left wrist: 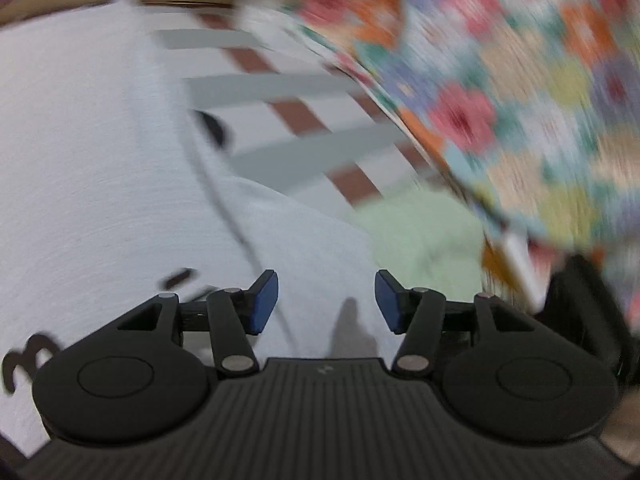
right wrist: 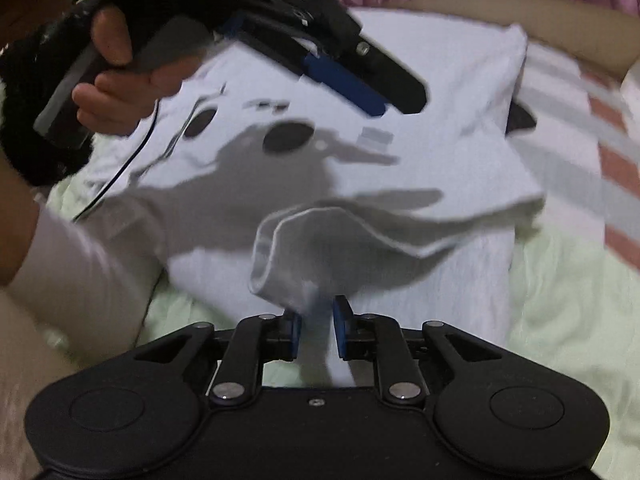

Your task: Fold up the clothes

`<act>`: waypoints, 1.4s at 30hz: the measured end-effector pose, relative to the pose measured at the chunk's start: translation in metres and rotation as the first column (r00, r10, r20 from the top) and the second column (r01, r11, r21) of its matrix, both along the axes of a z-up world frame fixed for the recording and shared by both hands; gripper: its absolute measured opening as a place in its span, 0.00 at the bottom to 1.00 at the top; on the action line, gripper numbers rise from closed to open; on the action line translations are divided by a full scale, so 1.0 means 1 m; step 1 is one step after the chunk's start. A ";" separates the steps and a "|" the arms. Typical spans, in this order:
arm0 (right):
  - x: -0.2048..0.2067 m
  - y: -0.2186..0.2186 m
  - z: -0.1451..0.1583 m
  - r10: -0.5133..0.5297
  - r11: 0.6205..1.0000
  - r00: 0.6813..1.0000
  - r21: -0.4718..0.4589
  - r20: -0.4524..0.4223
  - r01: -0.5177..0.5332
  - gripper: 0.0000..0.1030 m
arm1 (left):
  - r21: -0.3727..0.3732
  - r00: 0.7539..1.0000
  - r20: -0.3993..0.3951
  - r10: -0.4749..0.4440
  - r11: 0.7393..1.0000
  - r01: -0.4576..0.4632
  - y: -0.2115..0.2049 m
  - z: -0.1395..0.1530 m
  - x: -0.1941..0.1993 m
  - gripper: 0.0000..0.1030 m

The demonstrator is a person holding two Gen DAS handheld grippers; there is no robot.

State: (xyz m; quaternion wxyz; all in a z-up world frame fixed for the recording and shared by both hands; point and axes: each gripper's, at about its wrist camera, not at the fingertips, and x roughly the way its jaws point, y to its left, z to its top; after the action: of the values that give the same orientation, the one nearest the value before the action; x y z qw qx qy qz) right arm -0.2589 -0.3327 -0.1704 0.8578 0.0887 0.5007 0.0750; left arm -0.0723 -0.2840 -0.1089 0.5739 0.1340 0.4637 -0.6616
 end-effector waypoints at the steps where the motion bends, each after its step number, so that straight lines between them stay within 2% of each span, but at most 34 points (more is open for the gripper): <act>1: -0.002 0.000 0.002 0.007 1.000 0.999 -0.008 -0.041 -0.007 0.24 | 0.016 0.997 0.052 -0.062 0.998 0.061 -0.004 -0.001 -0.013 0.52; 2: -0.007 -0.001 0.006 0.018 0.999 0.998 -0.026 -0.062 -0.020 0.27 | 0.032 0.991 0.096 -0.096 0.995 0.094 -0.007 -0.003 -0.023 0.53; 4: -0.019 -0.005 0.015 0.017 0.998 0.997 -0.065 -0.077 -0.022 0.38 | 0.066 0.972 0.177 -0.155 0.987 0.145 -0.013 -0.008 -0.042 0.57; 7: -0.035 -0.019 0.027 -0.049 0.991 0.998 -0.124 -0.039 0.044 0.39 | 0.120 0.943 0.291 -0.160 0.984 0.130 -0.022 -0.019 -0.055 0.55; 9: -0.037 -0.027 0.027 -0.114 0.980 0.993 -0.165 0.012 0.114 0.39 | 0.141 0.937 0.324 -0.132 0.986 0.090 -0.023 -0.022 -0.054 0.29; 10: -0.037 -0.029 0.026 -0.144 0.970 0.989 -0.191 0.041 0.149 0.39 | 0.134 0.941 0.322 -0.108 0.989 0.068 -0.022 -0.022 -0.050 0.22; 11: -0.036 -0.029 0.023 -0.154 0.963 0.986 -0.214 0.059 0.163 0.39 | 0.123 0.945 0.316 -0.083 0.991 0.046 -0.020 -0.022 -0.045 0.06; 13: -0.033 -0.026 0.016 -0.153 0.958 0.985 -0.233 0.084 0.169 0.39 | 0.097 0.966 0.257 -0.009 0.995 -0.016 -0.013 -0.021 -0.031 0.01; 14: -0.032 -0.025 0.012 -0.148 0.965 0.985 -0.205 0.089 0.163 0.39 | 0.084 0.971 0.236 0.027 0.995 -0.048 -0.009 -0.021 -0.025 0.00; 16: -0.031 -0.027 0.006 -0.154 0.976 0.982 -0.141 0.106 0.168 0.40 | 0.060 0.976 0.195 0.098 0.992 -0.112 0.000 -0.020 -0.014 0.00; 17: -0.031 -0.029 0.004 -0.173 0.975 0.977 -0.118 0.121 0.187 0.41 | 0.057 0.971 0.204 0.126 0.988 -0.141 0.003 -0.019 -0.011 0.00; 19: -0.032 -0.036 0.000 -0.252 0.957 0.956 -0.106 0.148 0.269 0.52 | 0.069 0.959 0.226 0.171 0.979 -0.191 0.010 -0.019 -0.004 0.00; 20: -0.035 -0.039 -0.002 -0.303 0.940 0.939 -0.108 0.164 0.322 0.53 | 0.084 0.957 0.229 0.178 0.976 -0.201 0.012 -0.019 -0.001 0.00; 22: -0.041 -0.045 -0.004 -0.374 0.913 0.907 -0.096 0.195 0.397 0.52 | 0.118 0.957 0.263 0.121 0.981 -0.157 0.010 -0.021 -0.004 0.05; 23: -0.043 -0.044 -0.005 -0.364 0.916 0.909 -0.100 0.204 0.389 0.49 | 0.118 0.957 0.274 0.092 0.985 -0.128 0.009 -0.020 -0.008 0.10; 24: -0.045 -0.042 -0.006 -0.348 0.921 0.913 -0.107 0.211 0.376 0.37 | 0.115 0.957 0.282 0.065 0.988 -0.101 0.007 -0.018 -0.012 0.19; 25: -0.046 -0.038 -0.006 -0.318 0.930 0.922 -0.117 0.223 0.349 0.20 | 0.107 0.960 0.274 0.052 0.991 -0.084 0.004 -0.016 -0.015 0.24; 26: -0.046 -0.034 -0.005 -0.284 0.939 0.930 -0.128 0.235 0.320 0.13 | 0.099 0.963 0.267 0.047 0.992 -0.075 -0.001 -0.015 -0.017 0.32; 29: -0.045 -0.022 -0.001 -0.248 0.937 0.925 -0.171 0.288 0.305 0.12 | 0.090 0.965 0.261 0.022 0.995 -0.048 -0.022 -0.014 -0.022 0.37; 32: -0.041 -0.018 0.002 -0.240 0.938 0.924 -0.172 0.299 0.300 0.09 | 0.084 0.959 0.283 0.013 0.996 -0.038 -0.042 -0.008 -0.021 0.41; 35: -0.042 -0.012 0.008 -0.200 0.932 0.929 -0.233 0.312 0.279 0.08 | 0.034 0.971 0.235 0.049 0.998 -0.059 -0.046 0.002 -0.017 0.46; 37: -0.040 -0.007 0.015 -0.172 0.918 0.934 -0.292 0.314 0.267 0.08 | 0.010 0.967 0.251 0.047 0.999 -0.051 -0.047 0.007 -0.020 0.46; 40: -0.038 0.005 0.023 -0.115 0.889 0.937 -0.387 0.330 0.246 0.08 | 0.029 0.948 0.319 0.000 1.000 -0.009 -0.052 0.002 -0.033 0.47; 41: -0.035 0.006 0.022 -0.111 0.888 0.937 -0.390 0.331 0.242 0.08 | 0.052 0.953 0.304 -0.007 0.999 -0.010 -0.053 -0.004 -0.035 0.47; 42: -0.033 0.007 0.021 -0.108 0.890 0.937 -0.388 0.332 0.240 0.08 | 0.066 0.968 0.252 0.005 0.998 -0.023 -0.053 -0.009 -0.032 0.48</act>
State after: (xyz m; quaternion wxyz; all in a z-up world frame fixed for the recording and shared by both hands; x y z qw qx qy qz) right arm -0.2916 -0.3260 -0.1489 0.9258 -0.0666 0.3581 -0.1008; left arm -0.1047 -0.3368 -0.1178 0.6278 0.2332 0.4104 -0.6189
